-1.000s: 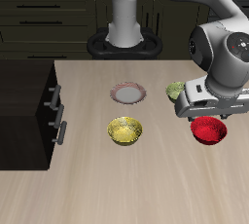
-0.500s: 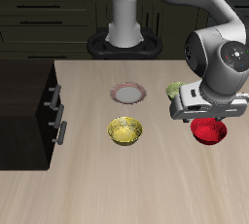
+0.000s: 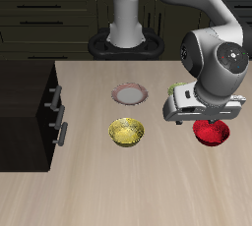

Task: Place the red bowl on top of the wooden cabinet

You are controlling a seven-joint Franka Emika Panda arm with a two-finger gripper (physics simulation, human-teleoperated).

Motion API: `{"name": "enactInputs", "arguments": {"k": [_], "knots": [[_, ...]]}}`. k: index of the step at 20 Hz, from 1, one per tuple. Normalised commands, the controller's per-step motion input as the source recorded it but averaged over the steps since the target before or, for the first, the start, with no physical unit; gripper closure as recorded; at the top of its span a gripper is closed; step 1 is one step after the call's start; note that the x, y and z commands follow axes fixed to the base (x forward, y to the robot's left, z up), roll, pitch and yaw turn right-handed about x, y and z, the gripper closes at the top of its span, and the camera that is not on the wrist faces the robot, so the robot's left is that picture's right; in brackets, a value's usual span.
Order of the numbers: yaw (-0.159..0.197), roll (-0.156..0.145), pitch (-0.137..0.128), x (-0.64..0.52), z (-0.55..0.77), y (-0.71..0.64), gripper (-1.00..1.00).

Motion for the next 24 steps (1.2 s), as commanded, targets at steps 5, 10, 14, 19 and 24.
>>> {"name": "enactInputs", "arguments": {"k": [5,10,14,19,24], "knots": [[0.016,-0.028,-0.004,-0.01,-0.19,-0.16,-1.0],[-0.006,-0.013,0.024,-0.03,-0.16,-0.08,-1.0],[-0.014,-0.005,0.041,-0.07,-0.28,-0.06,-1.0],[-0.031,0.019,0.054,-0.12,-0.15,0.09,-1.0],[-0.085,0.105,0.064,-0.34,-0.22,0.47,-1.0]]}}
